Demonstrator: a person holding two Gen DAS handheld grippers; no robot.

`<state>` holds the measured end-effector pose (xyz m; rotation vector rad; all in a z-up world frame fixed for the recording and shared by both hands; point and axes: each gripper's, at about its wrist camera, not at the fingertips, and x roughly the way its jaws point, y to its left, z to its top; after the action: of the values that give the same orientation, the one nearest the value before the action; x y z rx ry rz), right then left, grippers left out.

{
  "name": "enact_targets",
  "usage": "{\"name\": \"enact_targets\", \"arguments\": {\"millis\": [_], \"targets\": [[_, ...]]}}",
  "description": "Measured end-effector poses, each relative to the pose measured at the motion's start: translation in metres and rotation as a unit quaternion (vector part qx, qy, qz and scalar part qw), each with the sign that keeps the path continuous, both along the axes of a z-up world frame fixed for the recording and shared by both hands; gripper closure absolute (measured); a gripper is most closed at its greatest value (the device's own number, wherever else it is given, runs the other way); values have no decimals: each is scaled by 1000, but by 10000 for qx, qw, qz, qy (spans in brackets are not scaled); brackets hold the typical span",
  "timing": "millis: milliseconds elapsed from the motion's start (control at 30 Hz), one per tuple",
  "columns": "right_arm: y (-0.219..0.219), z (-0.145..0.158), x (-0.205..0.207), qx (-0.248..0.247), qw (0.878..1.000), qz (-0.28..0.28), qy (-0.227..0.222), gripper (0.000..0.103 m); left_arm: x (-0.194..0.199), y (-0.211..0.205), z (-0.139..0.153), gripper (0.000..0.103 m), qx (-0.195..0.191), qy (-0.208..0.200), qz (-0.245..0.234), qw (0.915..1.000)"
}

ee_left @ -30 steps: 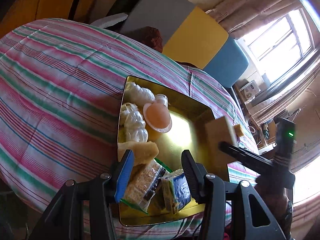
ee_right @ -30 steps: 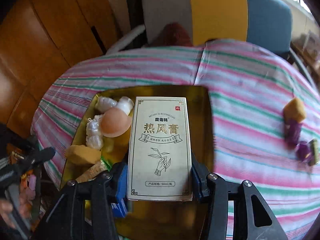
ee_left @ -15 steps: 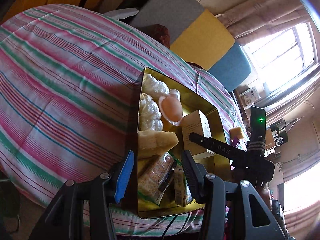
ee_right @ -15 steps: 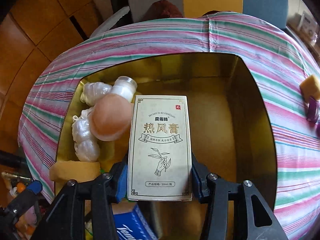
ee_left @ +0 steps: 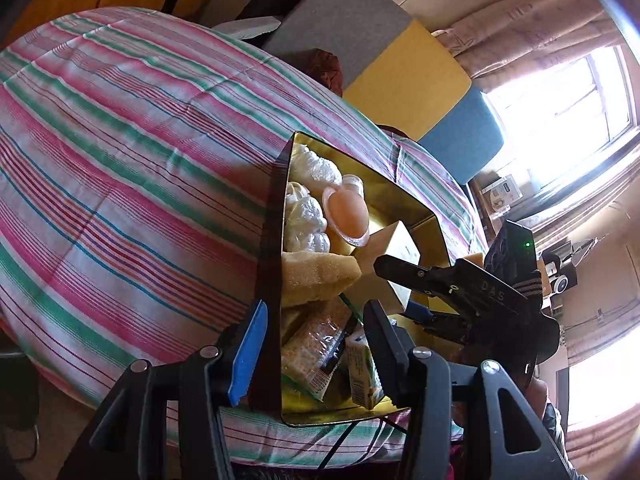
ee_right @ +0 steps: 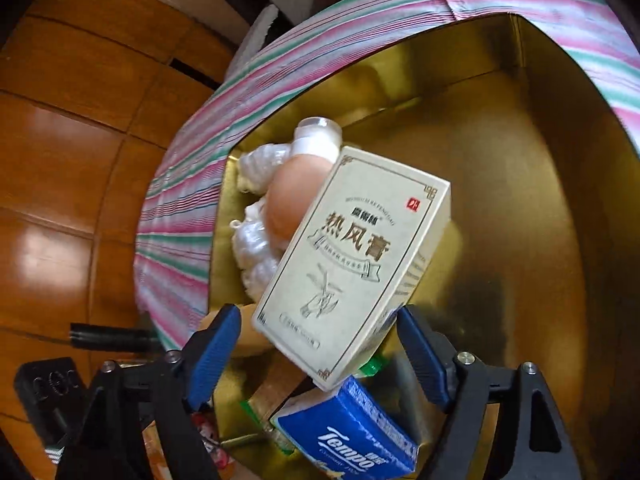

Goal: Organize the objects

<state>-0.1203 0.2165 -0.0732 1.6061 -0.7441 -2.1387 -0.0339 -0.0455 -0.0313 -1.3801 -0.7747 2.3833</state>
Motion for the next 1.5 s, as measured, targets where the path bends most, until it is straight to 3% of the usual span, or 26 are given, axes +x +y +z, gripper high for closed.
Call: {"name": "enact_targets", "arguments": {"millis": [200, 433, 667, 833, 1300, 1500], "targets": [[19, 7, 16, 159, 9998, 31, 135, 15, 9, 8, 17, 52, -398, 301, -31, 9987], [39, 33, 37, 731, 9947, 53, 718, 14, 19, 29, 30, 46, -1072, 612, -178, 9922], [49, 65, 61, 1631, 9739, 243, 1559, 14, 27, 51, 42, 46, -1578, 923, -283, 9827], [70, 77, 72, 2025, 9611, 81, 1879, 14, 28, 65, 47, 46, -1731, 1027, -417, 9786], [193, 97, 81, 2766, 9363, -1040, 1898, 13, 31, 114, 54, 46, -2021, 1135, -934, 9683], [244, 95, 83, 3160, 9200, -1431, 1824, 7, 33, 133, 57, 46, -2261, 1248, -1080, 9600]]}}
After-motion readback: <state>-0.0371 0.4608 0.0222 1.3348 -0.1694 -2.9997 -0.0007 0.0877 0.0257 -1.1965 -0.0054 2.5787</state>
